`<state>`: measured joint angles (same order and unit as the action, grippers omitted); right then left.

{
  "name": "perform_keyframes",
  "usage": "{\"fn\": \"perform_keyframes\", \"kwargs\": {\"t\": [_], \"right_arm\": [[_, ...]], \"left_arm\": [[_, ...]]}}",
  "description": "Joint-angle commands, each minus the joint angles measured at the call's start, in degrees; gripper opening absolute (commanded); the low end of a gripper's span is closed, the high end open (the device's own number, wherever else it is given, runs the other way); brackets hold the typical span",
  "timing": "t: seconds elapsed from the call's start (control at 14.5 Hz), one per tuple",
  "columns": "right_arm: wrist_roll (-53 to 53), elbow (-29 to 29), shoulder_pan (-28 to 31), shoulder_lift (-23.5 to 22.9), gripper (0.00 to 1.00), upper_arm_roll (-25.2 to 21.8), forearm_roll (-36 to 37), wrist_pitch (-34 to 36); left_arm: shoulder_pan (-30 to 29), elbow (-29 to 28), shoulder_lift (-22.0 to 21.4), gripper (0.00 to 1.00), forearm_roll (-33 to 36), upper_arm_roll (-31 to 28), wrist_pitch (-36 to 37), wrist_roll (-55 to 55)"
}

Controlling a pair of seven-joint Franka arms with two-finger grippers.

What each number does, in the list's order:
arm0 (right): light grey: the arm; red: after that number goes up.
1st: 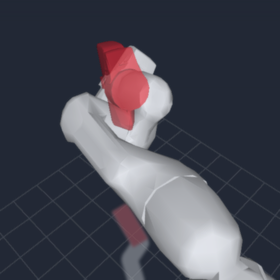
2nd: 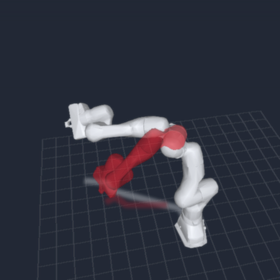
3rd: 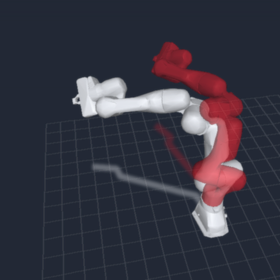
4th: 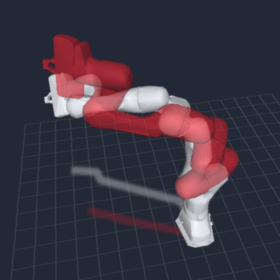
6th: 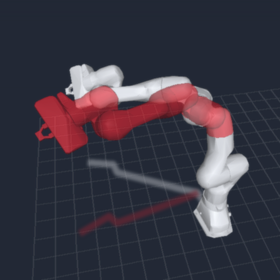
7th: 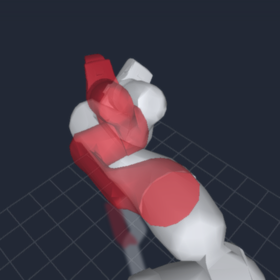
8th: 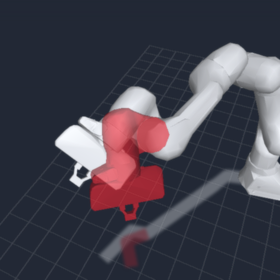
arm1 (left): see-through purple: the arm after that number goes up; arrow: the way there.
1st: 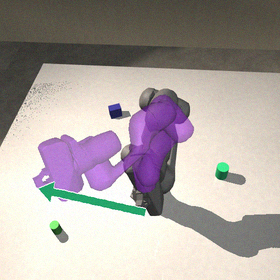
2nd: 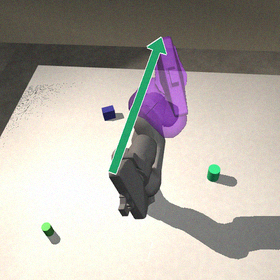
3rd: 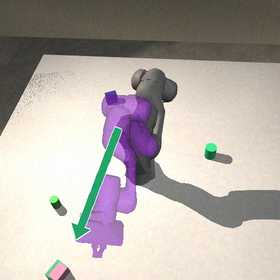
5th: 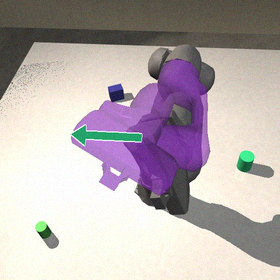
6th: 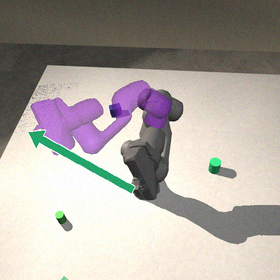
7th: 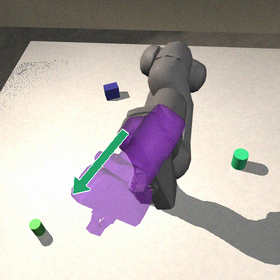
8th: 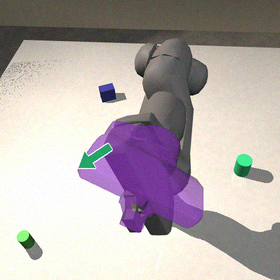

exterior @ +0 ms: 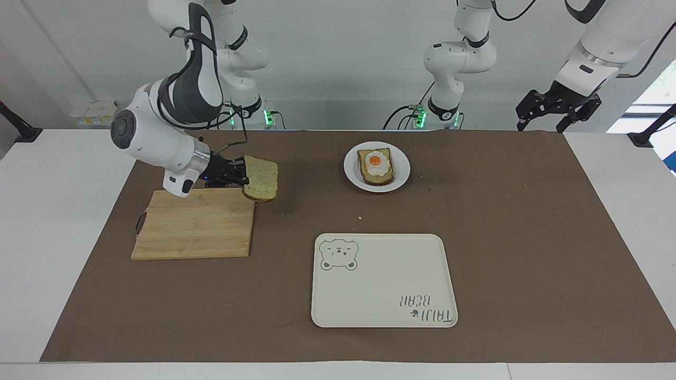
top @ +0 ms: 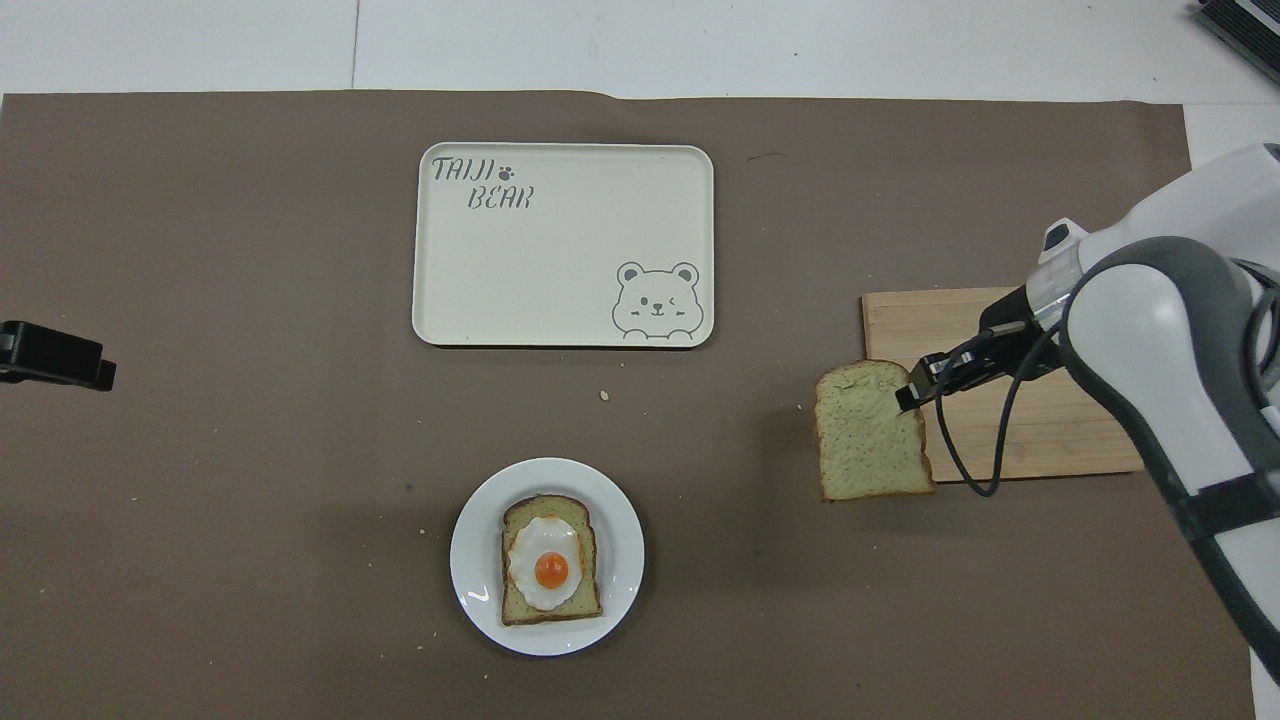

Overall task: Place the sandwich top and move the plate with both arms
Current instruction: 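Lift the bread slice with the right gripper toward the white plate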

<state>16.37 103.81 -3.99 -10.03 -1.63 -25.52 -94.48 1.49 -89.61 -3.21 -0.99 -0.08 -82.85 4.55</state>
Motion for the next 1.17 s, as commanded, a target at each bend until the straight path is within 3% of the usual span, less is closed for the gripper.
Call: {"fn": "perform_keyframes", "kwargs": {"t": [0.0, 0.48, 0.76, 1.1], "right_arm": [[-5.1, 2.71, -3.02, 2.56, 0.0, -0.04, -3.82, -0.09], [-19.25, 3.94, -14.97, 3.61, 0.0, -0.04, -8.84, -7.56], [-20.93, 3.94, -19.19, 3.87, 0.0, -0.04, -9.99, -10.8], [-23.66, 9.29, -27.19, 3.7, 0.0, 0.04, -11.57, -24.23]], "left_arm": [[-0.53, -0.48, -0.83, 1.0, 0.81, 0.34, 0.58, -0.42], [-0.53, -0.31, -0.83, 1.0, 0.81, 0.34, 0.67, -0.33], [-0.53, -0.31, -0.83, 1.0, 0.81, 0.34, 0.58, -0.42], [-0.53, -0.48, -0.83, 1.0, 0.81, 0.34, 0.59, -0.42]]}}
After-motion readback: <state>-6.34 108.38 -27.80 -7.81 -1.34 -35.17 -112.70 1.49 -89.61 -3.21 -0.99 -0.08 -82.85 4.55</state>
